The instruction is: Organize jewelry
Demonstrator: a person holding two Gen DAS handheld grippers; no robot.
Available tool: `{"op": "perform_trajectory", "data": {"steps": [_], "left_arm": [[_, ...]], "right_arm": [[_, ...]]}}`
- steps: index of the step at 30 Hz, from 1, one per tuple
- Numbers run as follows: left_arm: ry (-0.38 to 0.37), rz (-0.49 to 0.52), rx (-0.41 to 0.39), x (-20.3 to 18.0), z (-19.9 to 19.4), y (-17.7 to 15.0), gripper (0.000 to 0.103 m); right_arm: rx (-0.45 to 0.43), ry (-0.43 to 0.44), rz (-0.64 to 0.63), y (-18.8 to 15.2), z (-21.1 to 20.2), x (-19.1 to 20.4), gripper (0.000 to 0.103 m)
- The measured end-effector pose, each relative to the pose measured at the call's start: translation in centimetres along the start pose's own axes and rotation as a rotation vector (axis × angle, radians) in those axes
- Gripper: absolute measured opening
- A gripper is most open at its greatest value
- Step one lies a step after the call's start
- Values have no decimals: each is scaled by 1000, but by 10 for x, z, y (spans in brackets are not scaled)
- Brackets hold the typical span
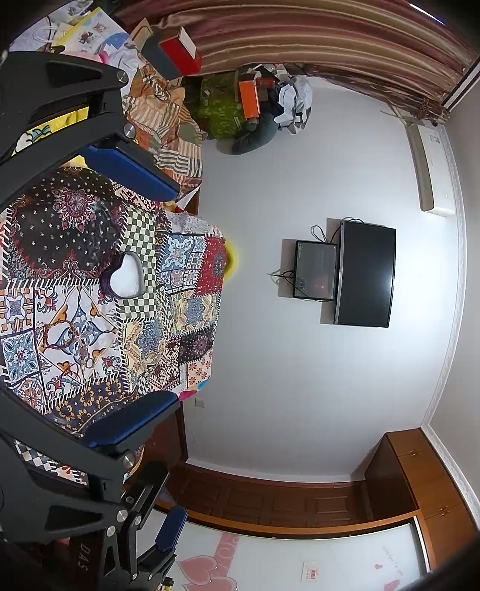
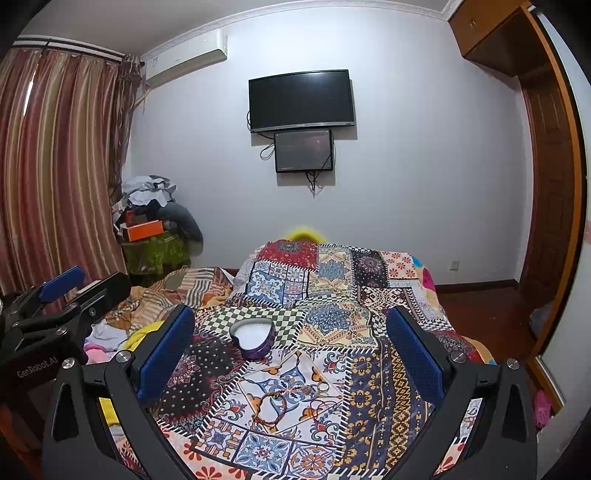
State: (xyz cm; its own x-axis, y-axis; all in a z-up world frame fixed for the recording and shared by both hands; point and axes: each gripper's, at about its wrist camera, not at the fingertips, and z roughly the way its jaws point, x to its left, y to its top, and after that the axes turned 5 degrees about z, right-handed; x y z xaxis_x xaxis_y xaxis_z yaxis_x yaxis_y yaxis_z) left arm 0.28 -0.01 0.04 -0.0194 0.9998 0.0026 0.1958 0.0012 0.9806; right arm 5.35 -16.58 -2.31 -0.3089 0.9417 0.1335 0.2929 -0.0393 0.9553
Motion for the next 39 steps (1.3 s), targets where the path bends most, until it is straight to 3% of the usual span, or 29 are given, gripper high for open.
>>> {"op": "perform_trajectory", "data": {"steps": [11, 17, 24, 31, 39], "left_arm": [[16, -10, 29, 6, 13, -5, 103], [33, -41, 92, 17, 35, -15, 103], [91, -103, 213, 38, 75, -37, 103], [131, -193, 405, 62, 125, -83, 102], [129, -178, 587, 65, 159, -132, 88]], "right_arm": [[31, -9, 1, -3, 13, -2, 103], [84, -72, 22, -10, 34, -15, 103], [205, -128, 77, -28, 67, -42, 103], [347, -161, 81, -56, 97, -61, 103], [483, -118, 58, -86, 128, -64, 87]]}}
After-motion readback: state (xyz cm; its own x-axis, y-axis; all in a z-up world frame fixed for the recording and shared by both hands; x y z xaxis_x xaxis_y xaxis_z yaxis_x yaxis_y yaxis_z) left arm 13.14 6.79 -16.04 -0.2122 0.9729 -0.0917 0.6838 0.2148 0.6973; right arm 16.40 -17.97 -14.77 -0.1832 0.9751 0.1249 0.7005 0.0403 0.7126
